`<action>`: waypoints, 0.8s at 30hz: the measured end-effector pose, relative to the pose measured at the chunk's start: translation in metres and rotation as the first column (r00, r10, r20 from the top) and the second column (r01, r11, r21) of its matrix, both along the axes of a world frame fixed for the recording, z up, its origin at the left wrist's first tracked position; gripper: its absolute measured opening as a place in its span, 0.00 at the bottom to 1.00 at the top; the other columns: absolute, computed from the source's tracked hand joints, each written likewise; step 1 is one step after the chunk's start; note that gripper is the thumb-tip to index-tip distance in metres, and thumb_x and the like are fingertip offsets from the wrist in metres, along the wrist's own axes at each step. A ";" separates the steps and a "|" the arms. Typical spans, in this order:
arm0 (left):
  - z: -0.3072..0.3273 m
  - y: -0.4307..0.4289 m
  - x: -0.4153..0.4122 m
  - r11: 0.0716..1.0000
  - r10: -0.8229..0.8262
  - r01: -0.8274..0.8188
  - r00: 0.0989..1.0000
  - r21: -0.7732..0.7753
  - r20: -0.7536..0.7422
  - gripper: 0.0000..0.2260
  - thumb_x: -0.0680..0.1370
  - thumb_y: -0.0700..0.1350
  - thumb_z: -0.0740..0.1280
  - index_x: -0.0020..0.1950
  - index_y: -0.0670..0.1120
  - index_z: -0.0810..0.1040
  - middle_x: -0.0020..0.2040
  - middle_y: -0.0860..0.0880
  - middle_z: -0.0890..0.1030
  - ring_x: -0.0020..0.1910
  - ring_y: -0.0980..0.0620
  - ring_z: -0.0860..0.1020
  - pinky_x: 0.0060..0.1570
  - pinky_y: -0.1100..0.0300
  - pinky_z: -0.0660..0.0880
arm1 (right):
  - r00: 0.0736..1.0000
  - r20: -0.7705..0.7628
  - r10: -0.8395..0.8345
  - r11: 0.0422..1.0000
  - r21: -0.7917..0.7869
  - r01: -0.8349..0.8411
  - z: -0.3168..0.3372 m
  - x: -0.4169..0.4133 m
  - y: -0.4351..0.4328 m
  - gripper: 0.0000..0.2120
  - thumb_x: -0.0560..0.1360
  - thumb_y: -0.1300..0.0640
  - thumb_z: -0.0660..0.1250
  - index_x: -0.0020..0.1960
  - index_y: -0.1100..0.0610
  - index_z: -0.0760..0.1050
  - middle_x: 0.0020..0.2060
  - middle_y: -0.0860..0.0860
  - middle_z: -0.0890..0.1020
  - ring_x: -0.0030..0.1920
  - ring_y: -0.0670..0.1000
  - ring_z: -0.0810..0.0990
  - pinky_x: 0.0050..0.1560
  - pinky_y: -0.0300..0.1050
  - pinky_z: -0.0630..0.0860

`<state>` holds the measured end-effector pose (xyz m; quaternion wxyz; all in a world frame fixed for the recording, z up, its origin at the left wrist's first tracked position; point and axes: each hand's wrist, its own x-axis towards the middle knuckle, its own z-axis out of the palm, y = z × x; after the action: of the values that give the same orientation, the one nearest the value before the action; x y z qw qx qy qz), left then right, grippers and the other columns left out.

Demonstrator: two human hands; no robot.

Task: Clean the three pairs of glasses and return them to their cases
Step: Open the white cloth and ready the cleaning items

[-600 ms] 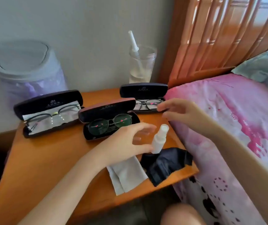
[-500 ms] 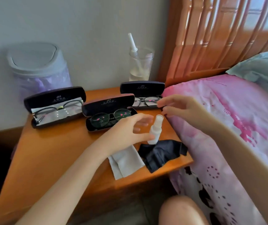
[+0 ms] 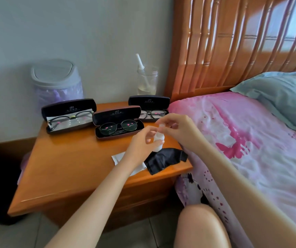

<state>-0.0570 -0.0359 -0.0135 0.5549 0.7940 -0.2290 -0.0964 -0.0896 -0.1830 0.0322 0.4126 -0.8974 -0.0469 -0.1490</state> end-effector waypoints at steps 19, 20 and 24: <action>0.020 0.018 -0.025 0.989 0.102 -0.076 0.973 -0.129 0.205 0.13 0.80 0.59 0.56 0.58 0.55 0.74 0.30 0.54 0.74 0.27 0.59 0.70 0.33 0.55 0.69 | 0.994 0.064 0.089 0.987 0.128 -0.097 0.023 -0.011 0.022 0.06 0.75 0.53 0.69 0.46 0.57 0.78 0.40 0.53 0.83 0.43 0.52 0.80 0.46 0.43 0.77; 0.021 0.018 -0.026 0.988 0.110 -0.085 0.971 -0.125 0.213 0.13 0.80 0.59 0.56 0.59 0.56 0.74 0.31 0.53 0.74 0.27 0.59 0.70 0.34 0.55 0.69 | 0.994 0.067 0.087 0.986 0.139 -0.095 0.024 -0.012 0.024 0.05 0.75 0.54 0.69 0.46 0.56 0.79 0.40 0.52 0.83 0.42 0.51 0.80 0.45 0.42 0.77; 0.022 0.019 -0.027 0.986 0.118 -0.090 0.971 -0.141 0.207 0.12 0.79 0.60 0.57 0.59 0.59 0.74 0.29 0.53 0.73 0.30 0.55 0.71 0.33 0.54 0.68 | 0.993 0.060 0.099 0.981 0.164 -0.108 0.026 -0.014 0.027 0.04 0.76 0.54 0.68 0.44 0.54 0.79 0.37 0.47 0.82 0.38 0.40 0.78 0.42 0.34 0.75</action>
<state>-0.0837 -0.0172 0.0088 0.5819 0.7726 -0.2515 0.0342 -0.1039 -0.1562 0.0580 0.4923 -0.8518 -0.0916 -0.1538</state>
